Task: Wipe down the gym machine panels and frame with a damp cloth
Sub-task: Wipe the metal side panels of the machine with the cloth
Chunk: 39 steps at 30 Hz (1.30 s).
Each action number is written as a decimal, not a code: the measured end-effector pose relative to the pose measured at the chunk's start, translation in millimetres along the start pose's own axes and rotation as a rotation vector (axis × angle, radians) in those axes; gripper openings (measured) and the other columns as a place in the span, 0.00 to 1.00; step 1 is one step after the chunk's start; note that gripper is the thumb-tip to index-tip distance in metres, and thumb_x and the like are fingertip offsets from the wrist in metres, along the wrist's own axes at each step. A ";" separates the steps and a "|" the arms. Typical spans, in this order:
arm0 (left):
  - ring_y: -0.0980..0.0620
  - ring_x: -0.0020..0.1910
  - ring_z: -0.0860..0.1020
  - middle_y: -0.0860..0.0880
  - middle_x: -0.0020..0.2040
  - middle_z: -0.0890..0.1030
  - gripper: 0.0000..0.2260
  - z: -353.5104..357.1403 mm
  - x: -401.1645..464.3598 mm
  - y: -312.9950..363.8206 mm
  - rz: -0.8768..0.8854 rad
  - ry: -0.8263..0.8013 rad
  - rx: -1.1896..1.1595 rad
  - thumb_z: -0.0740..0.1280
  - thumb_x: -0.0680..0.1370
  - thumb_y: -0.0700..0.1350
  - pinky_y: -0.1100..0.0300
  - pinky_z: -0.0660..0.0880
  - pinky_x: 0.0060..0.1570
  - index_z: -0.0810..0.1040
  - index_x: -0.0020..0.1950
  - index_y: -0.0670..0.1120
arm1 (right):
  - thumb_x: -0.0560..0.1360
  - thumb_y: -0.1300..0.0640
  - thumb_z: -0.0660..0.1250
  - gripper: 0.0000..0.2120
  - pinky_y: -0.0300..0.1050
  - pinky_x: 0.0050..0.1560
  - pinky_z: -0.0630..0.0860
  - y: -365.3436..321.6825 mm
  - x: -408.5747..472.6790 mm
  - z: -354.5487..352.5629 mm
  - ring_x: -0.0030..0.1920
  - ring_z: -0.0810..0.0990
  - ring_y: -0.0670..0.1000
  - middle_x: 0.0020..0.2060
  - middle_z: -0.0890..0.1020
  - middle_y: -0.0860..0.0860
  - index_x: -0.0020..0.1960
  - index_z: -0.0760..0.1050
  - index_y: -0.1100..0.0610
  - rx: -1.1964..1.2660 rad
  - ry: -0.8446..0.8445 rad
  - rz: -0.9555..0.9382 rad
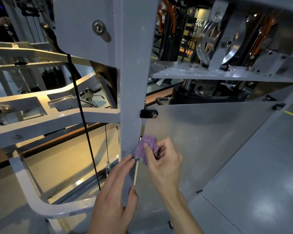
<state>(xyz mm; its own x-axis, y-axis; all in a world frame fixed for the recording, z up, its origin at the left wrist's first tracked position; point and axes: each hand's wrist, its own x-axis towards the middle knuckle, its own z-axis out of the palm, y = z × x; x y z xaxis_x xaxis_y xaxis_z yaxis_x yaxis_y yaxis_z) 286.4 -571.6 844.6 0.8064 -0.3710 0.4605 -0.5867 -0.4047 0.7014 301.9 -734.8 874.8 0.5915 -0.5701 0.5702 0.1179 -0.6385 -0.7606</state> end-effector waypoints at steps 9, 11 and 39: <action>0.64 0.75 0.66 0.66 0.78 0.65 0.29 4.6 -1.4 1.8 0.042 -0.025 -0.013 0.65 0.78 0.47 0.47 0.83 0.56 0.66 0.79 0.60 | 0.75 0.49 0.73 0.14 0.51 0.32 0.70 -9.1 14.1 -4.4 0.31 0.68 0.48 0.31 0.71 0.44 0.40 0.69 0.53 0.021 0.049 -0.050; 0.65 0.75 0.66 0.66 0.78 0.65 0.27 4.4 -1.7 3.4 0.065 -0.023 0.005 0.62 0.79 0.50 0.53 0.76 0.64 0.66 0.79 0.59 | 0.75 0.46 0.71 0.13 0.52 0.32 0.71 5.3 1.0 -0.1 0.31 0.67 0.47 0.31 0.69 0.42 0.41 0.69 0.51 -0.011 0.015 0.012; 0.69 0.75 0.64 0.69 0.78 0.64 0.33 1.4 -6.0 -11.8 -0.015 -0.031 0.046 0.67 0.76 0.46 0.52 0.76 0.62 0.63 0.78 0.65 | 0.74 0.53 0.72 0.09 0.53 0.37 0.79 12.7 -11.7 0.6 0.35 0.80 0.51 0.41 0.80 0.44 0.51 0.74 0.43 0.057 0.149 0.078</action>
<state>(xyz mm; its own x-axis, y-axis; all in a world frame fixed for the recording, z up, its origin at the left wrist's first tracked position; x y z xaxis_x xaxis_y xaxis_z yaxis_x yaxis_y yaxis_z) 288.3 -565.8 832.7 0.8127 -0.3902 0.4327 -0.5781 -0.4479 0.6820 297.0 -735.9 858.2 0.4767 -0.6894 0.5454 0.1241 -0.5615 -0.8181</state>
